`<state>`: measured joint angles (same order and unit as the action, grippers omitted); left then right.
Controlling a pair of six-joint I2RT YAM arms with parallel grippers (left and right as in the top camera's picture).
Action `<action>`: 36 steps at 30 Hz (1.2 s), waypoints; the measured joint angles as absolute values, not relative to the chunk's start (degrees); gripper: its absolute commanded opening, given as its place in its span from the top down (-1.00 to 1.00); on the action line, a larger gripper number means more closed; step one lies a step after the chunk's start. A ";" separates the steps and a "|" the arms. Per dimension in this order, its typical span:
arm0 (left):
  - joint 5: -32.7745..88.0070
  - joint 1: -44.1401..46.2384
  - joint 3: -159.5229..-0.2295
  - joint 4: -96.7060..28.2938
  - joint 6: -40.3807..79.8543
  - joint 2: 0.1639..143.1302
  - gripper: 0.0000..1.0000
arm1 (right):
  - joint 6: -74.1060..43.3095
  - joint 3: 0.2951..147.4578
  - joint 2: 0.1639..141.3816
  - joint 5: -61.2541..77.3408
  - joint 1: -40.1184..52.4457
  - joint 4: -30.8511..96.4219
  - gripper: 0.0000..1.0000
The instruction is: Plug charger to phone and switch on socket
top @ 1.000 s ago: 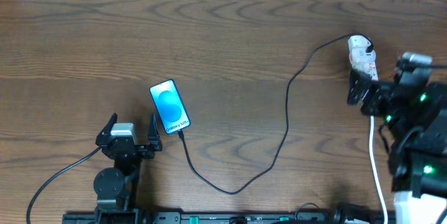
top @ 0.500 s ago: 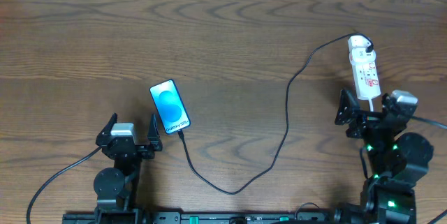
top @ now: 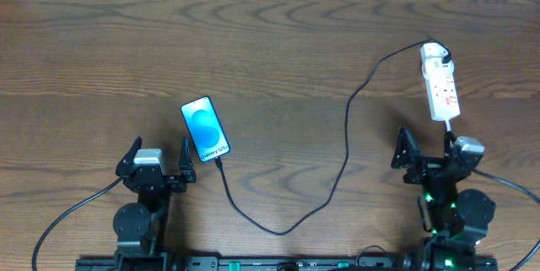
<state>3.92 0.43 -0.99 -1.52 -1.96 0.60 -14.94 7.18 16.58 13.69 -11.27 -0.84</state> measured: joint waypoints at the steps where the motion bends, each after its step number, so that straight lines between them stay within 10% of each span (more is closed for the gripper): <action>1: 3.90 0.43 -0.99 -1.52 -1.93 0.60 -0.83 | -15.00 6.07 15.16 13.69 -11.03 -0.97 -0.98; 36: 3.92 0.43 -0.99 -1.52 -1.96 0.60 -0.83 | 4.43 0.51 0.82 1.50 0.43 4.10 -0.99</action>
<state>3.92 0.43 -0.99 -1.52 -1.96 0.60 4.43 0.51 0.82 1.50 0.43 4.10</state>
